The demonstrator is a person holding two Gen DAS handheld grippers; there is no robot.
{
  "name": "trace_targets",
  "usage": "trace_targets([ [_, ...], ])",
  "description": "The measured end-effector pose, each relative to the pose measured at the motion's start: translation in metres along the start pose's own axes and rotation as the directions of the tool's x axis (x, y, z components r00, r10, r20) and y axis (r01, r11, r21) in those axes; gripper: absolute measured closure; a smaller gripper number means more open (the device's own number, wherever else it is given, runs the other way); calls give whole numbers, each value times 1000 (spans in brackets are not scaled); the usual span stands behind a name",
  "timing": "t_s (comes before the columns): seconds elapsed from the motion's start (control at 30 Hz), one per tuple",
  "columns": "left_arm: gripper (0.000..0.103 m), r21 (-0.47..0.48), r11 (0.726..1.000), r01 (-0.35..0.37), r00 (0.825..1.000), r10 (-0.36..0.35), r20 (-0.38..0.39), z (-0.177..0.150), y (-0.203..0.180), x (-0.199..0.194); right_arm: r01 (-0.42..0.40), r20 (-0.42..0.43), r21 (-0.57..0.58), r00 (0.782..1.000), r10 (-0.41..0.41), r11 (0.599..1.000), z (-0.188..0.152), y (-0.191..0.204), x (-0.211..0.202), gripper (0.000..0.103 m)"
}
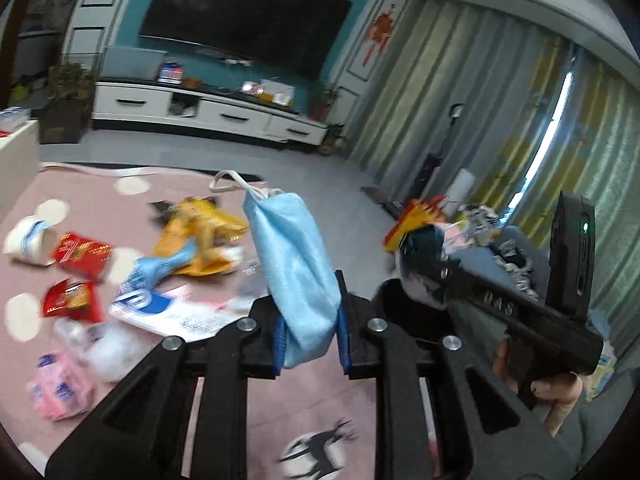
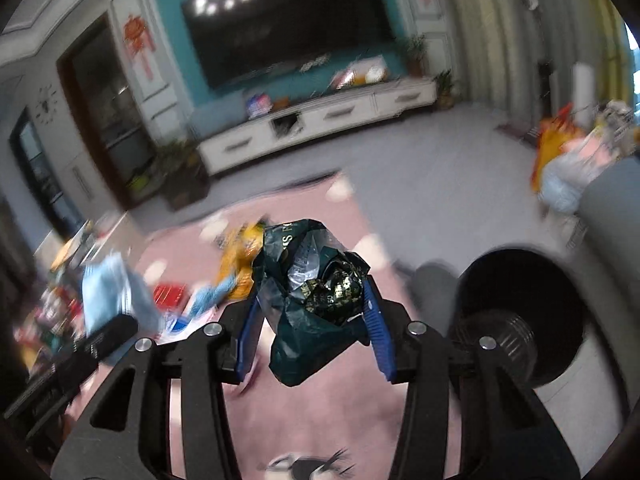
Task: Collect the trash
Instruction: 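Carry the green bag and blue mask over the black bin and release both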
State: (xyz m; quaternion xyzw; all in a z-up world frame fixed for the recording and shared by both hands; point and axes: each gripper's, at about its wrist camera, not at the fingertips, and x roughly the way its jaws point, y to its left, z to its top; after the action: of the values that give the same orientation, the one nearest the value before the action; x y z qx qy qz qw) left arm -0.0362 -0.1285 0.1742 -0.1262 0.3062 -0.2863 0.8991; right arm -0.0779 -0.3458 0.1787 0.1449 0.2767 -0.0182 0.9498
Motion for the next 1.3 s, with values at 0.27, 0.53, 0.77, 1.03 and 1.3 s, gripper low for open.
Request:
trace_targets([
  [0.27,82,29,989,146,988,-144,-56,6,-52,67,228,114,127,963,-243,965,33,-68,-5,55],
  [0.53,82,47,965,258,950,-244,-197,-9,-97,156,322,8,251,942,-335,913,7,-146,14,55],
  [0.77,82,54,944,325,896,-290,-336,-34,-130,221,403,-106,344,914,-391,848,-20,-197,28,55],
  [1.03,82,27,935,355,831,-302,-467,-65,-153,280,458,-198,435,889,-413,776,-38,-232,40,54],
  [1.3,82,5,940,342,783,-282,-555,-87,-164,315,488,-264,459,873,-411,742,-43,-251,54,54],
])
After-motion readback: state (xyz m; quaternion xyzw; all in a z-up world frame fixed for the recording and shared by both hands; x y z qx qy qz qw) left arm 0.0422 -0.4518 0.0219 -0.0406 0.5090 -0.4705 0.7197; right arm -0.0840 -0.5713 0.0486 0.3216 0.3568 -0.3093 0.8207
